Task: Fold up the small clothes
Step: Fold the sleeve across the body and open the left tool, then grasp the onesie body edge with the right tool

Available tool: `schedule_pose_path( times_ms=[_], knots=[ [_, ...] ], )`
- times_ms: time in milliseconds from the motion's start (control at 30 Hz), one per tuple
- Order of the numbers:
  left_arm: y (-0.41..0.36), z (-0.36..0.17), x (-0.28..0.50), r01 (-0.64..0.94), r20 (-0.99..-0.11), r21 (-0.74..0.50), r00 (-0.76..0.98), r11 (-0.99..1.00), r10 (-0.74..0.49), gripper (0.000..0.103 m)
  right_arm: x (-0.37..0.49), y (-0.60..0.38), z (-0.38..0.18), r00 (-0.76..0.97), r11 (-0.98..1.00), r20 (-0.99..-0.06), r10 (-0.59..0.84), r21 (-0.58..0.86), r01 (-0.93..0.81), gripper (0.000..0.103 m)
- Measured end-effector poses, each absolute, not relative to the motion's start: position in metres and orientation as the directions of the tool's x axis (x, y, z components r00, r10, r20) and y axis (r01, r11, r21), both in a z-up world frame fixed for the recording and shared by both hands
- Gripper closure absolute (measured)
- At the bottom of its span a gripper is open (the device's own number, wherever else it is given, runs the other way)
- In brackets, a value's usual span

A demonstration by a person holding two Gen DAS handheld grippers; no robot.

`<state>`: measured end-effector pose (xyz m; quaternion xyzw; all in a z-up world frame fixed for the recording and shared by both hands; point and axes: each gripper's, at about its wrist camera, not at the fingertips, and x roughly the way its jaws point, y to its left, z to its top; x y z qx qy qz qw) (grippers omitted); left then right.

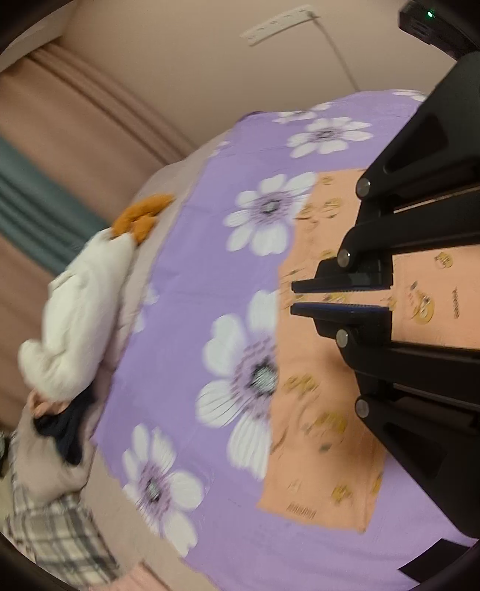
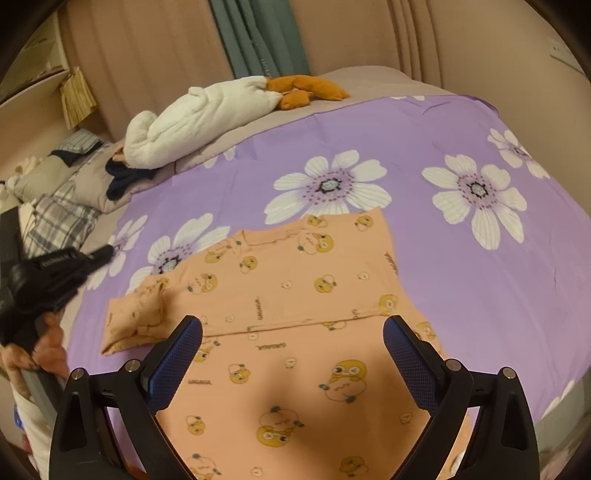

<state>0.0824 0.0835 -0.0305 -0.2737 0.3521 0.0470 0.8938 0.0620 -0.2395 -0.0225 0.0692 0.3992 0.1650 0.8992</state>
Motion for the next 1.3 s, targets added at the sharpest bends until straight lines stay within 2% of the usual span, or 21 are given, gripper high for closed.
schedule_pose_path(
  times_ms=[367,533,567,600,667,733,800,833,933,1000,1167,1300],
  knots=[
    [0.060,-0.082,0.090,-0.295,-0.765,-0.419,0.625,0.858,-0.159,0.099,0.073,-0.258,-0.044,0.596,0.942,-0.731,0.333,0.283,-0.180,0.005],
    [0.070,-0.080,0.080,-0.320,-0.764,-0.434,0.627,0.842,-0.155,0.095,0.076,-0.253,-0.048,0.582,0.942,-0.741,0.336,0.280,-0.188,0.005],
    [0.074,-0.076,0.077,-0.326,-0.758,-0.447,0.632,0.833,-0.159,0.086,0.077,-0.252,-0.048,0.581,0.941,-0.740,0.337,0.278,-0.192,0.005],
    [0.080,-0.073,0.073,-0.333,-0.752,-0.463,0.638,0.821,-0.165,0.071,0.077,-0.250,-0.048,0.583,0.940,-0.738,0.340,0.277,-0.198,0.005],
    [0.093,-0.064,0.061,-0.342,-0.723,-0.509,0.668,0.790,-0.176,0.057,0.077,-0.244,-0.046,0.583,0.937,-0.733,0.350,0.273,-0.219,0.005],
    [0.106,-0.054,0.049,-0.357,-0.703,-0.521,0.695,0.775,-0.152,0.051,0.080,-0.236,-0.046,0.573,0.930,-0.733,0.366,0.275,-0.243,0.005],
    [0.118,-0.047,0.037,-0.388,-0.701,-0.512,0.705,0.766,-0.111,0.027,0.084,-0.225,-0.045,0.553,0.919,-0.735,0.393,0.289,-0.269,0.005],
    [0.125,-0.045,0.031,-0.416,-0.701,-0.508,0.709,0.754,-0.081,0.023,0.086,-0.220,-0.044,0.547,0.914,-0.733,0.404,0.293,-0.282,0.005],
    [0.144,-0.042,0.014,-0.473,-0.708,-0.494,0.706,0.730,-0.022,0.018,0.090,-0.196,-0.042,0.520,0.889,-0.728,0.448,0.300,-0.345,0.006],
    [0.155,-0.042,0.003,-0.503,-0.716,-0.483,0.698,0.717,0.007,0.014,0.091,-0.176,-0.041,0.494,0.869,-0.727,0.477,0.306,-0.390,0.011],
    [0.177,-0.046,-0.025,-0.569,-0.728,-0.456,0.681,0.685,0.082,0.011,0.099,-0.117,-0.050,0.377,0.790,-0.738,0.560,0.339,-0.510,0.026],
    [0.190,-0.050,-0.044,-0.599,-0.736,-0.443,0.668,0.668,0.111,0.011,0.114,-0.069,-0.072,0.224,0.724,-0.757,0.614,0.427,-0.542,0.029]
  ],
)
